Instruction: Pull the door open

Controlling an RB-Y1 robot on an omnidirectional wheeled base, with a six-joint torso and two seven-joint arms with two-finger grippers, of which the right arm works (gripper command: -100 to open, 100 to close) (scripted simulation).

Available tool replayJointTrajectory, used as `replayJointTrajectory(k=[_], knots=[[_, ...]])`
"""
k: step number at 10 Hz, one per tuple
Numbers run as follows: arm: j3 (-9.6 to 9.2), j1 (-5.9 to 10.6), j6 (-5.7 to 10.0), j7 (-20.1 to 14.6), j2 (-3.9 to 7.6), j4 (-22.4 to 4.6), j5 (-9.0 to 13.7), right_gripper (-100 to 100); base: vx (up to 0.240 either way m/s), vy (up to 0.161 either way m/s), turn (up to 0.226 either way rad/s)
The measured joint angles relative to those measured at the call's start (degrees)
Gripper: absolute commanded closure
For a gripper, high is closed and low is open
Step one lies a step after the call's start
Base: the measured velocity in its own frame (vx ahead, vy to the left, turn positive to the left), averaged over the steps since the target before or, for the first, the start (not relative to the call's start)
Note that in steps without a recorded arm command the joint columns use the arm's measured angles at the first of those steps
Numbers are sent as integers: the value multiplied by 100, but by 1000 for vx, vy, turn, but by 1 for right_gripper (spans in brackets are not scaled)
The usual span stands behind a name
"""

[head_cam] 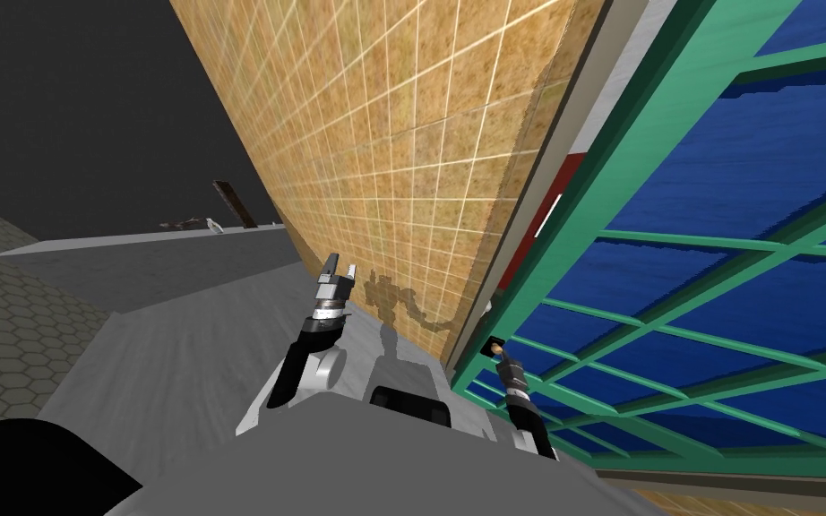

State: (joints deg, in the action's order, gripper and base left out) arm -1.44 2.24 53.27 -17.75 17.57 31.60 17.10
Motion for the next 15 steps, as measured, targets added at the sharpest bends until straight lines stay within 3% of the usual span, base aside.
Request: replayJointTrajectory(k=[2, 5, 15], knots=[[35, -6, -21, -252, -4, 59, 54, -100, -49, -6, 37], [3, 22, -39, -764, -122, 88, 114, -100, -62, 16, 42], [29, -52, -191, -2163, -355, 387, 347, -100, -54, -10, 36]])
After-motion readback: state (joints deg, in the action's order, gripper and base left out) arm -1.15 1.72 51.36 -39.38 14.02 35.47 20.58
